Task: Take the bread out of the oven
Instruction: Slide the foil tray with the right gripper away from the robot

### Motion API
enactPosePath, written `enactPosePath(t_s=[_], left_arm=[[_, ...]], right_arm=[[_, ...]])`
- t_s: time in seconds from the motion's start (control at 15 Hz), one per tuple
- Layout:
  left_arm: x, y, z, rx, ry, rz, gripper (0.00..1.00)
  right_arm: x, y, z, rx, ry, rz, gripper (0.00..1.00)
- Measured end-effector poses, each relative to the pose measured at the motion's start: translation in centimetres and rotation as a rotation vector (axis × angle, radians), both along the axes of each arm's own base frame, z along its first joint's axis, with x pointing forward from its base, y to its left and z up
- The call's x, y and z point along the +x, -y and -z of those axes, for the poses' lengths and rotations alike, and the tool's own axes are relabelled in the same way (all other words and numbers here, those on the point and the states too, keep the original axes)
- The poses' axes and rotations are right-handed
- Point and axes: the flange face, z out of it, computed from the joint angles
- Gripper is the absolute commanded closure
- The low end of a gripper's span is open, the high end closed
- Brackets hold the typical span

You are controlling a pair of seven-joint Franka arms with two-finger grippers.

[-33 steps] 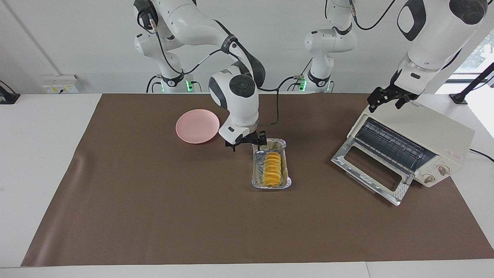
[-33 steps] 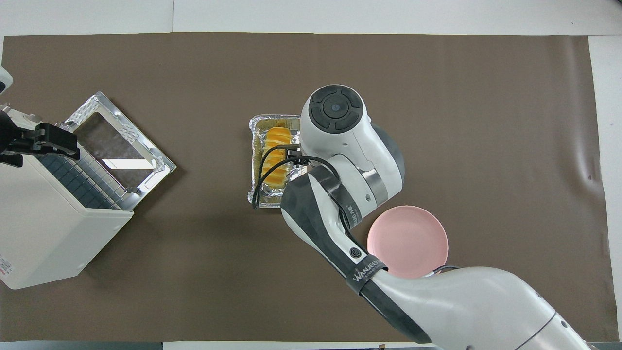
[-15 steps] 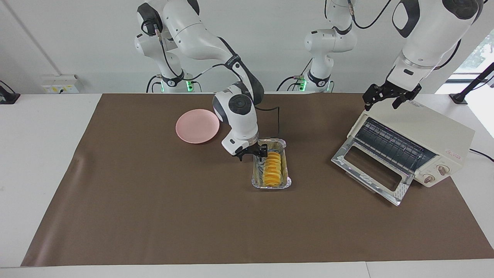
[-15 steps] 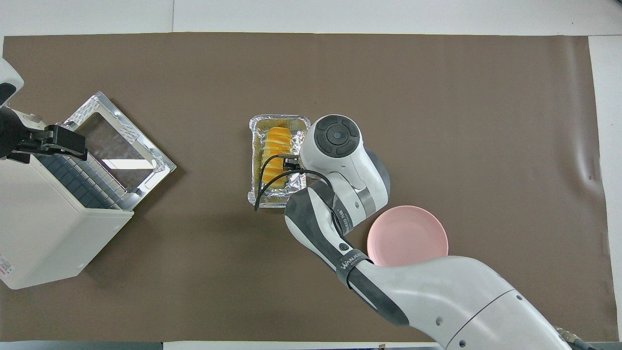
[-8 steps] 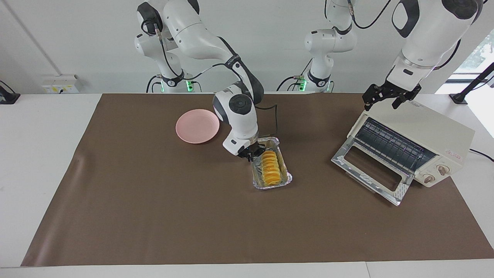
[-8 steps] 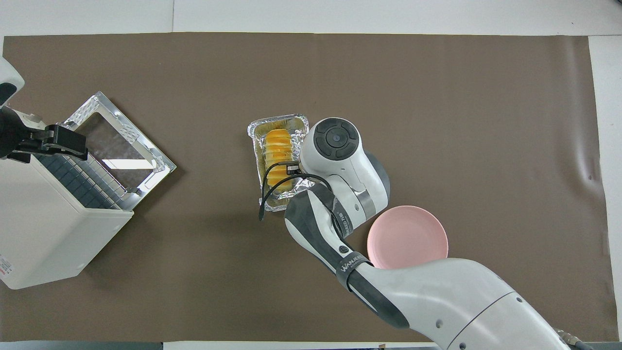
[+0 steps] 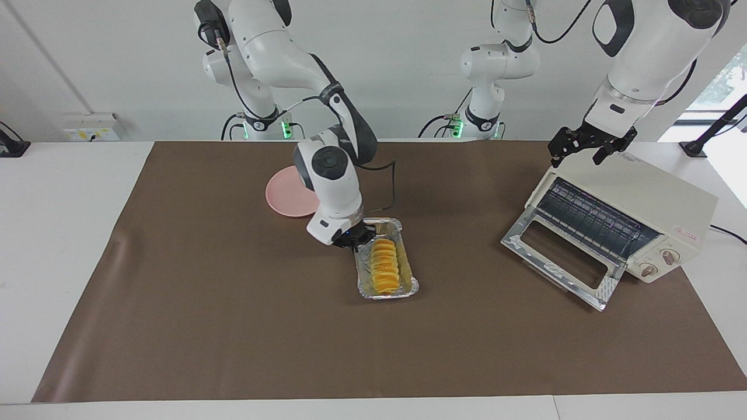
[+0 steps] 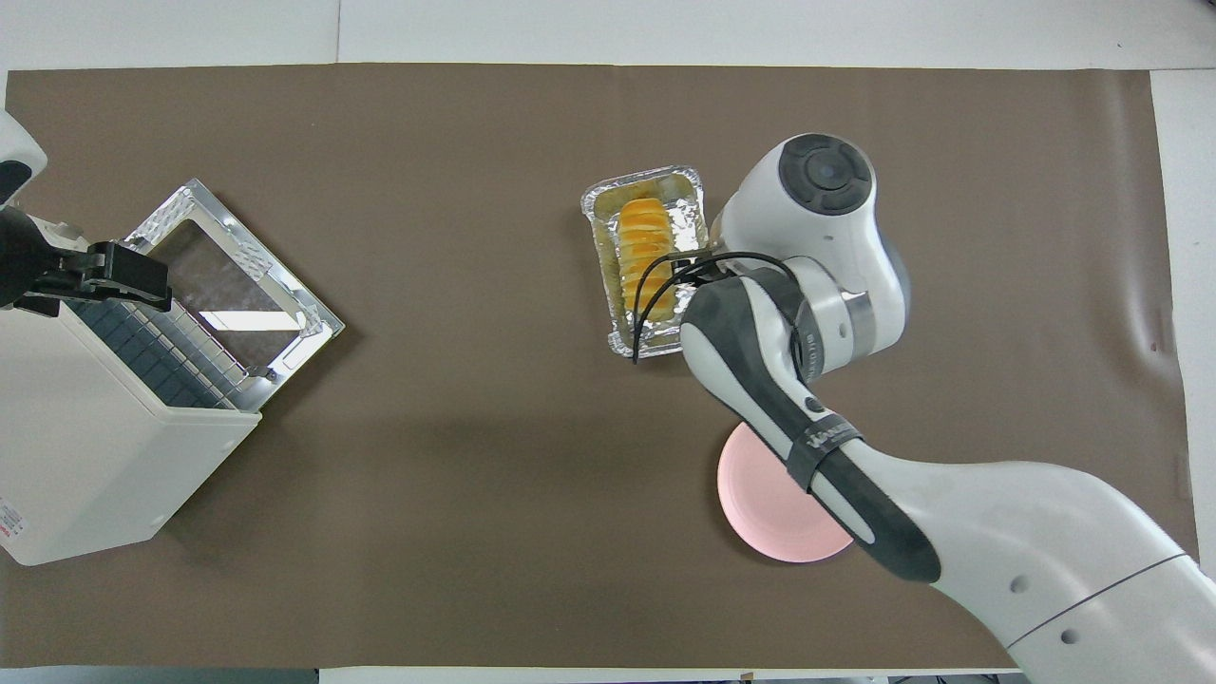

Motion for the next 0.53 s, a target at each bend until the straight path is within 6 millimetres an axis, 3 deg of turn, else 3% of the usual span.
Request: enactPosePath(t_s=[0.2, 0.27, 0.4, 0.47, 0.53], left_arm=[[0.1, 0.0, 0.0, -0.001, 0.005, 0.0, 0.0], [0.1, 0.0, 0.0, -0.001, 0.005, 0.0, 0.0], [0.1, 0.0, 0.0, 0.0, 0.004, 0.0, 0.0], [0.1, 0.0, 0.0, 0.0, 0.004, 0.0, 0.0], [0.1, 0.0, 0.0, 0.0, 0.004, 0.0, 0.0]], right_arm=[[1.1, 9.5, 0.8, -0.005, -0.037, -0.022, 1.0], [0.7, 11.4, 1.6, -0.007, -0.055, -0.014, 1.0], [0.0, 13.0, 2.4, -0.009, -0.075, 0.001, 1.0], [-0.2, 13.2, 2.5, -0.01, -0.077, 0.003, 0.83], [-0.4, 13.2, 2.4, -0.01, -0.078, 0.003, 0.34]])
